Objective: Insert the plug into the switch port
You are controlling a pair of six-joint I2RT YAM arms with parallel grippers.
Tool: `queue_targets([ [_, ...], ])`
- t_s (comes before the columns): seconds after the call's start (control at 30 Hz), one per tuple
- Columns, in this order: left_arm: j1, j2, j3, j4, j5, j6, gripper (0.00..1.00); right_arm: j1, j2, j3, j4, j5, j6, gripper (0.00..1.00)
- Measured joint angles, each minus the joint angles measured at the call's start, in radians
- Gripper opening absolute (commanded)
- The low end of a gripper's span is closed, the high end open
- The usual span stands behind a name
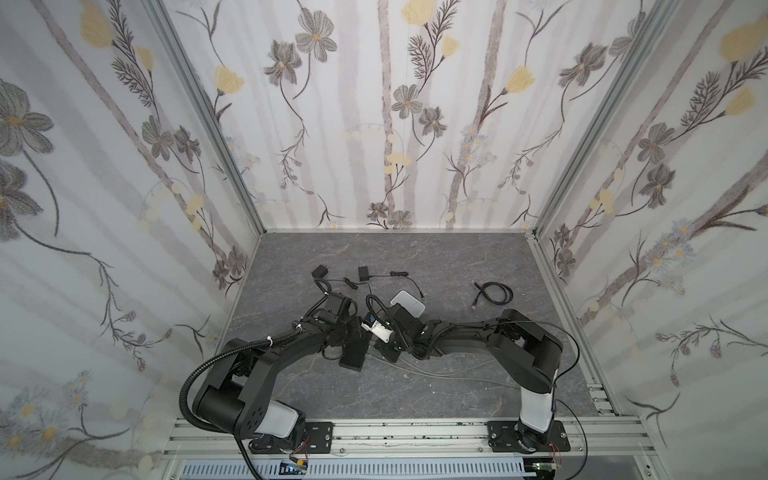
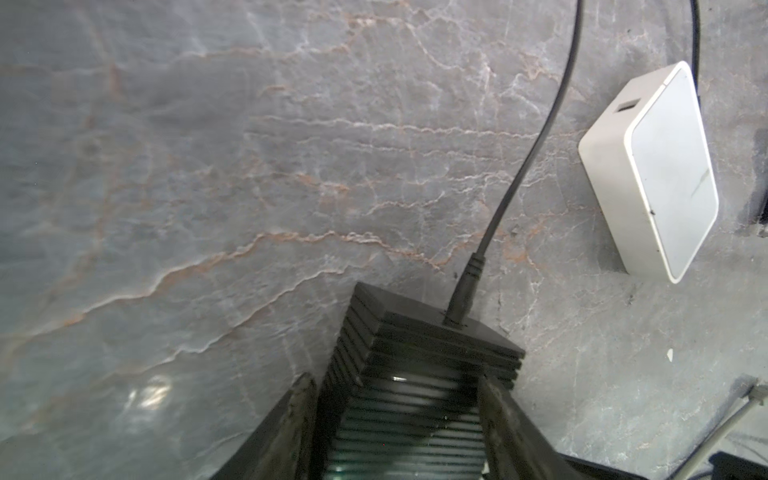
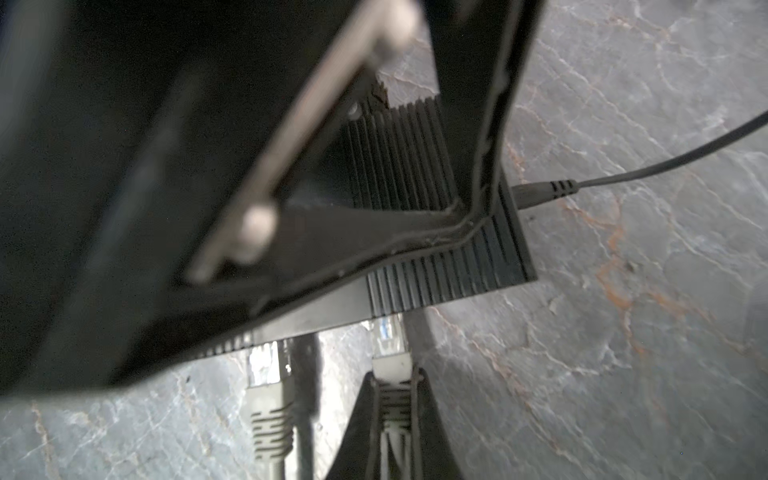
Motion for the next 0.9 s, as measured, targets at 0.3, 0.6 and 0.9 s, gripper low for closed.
queue_targets([
  [0.3, 0.055, -0.167, 0.103, -0.214, -0.108, 0.016, 0.81, 0.01, -0.026, -0.077, 0.078, 0.006, 0.005, 0.01],
  [0.6, 0.154, -0.462, 0.265, -0.428, -0.063, 0.041, 0.83, 0.029, 0.03, -0.002, 0.066, 0.013, 0.046, 0.02],
  [0.9, 0.17, -0.749, 0.29, -0.553, 0.081, 0.125, 0.84, 0.058, 0.17, 0.232, -0.035, 0.0, 0.078, 0.06],
])
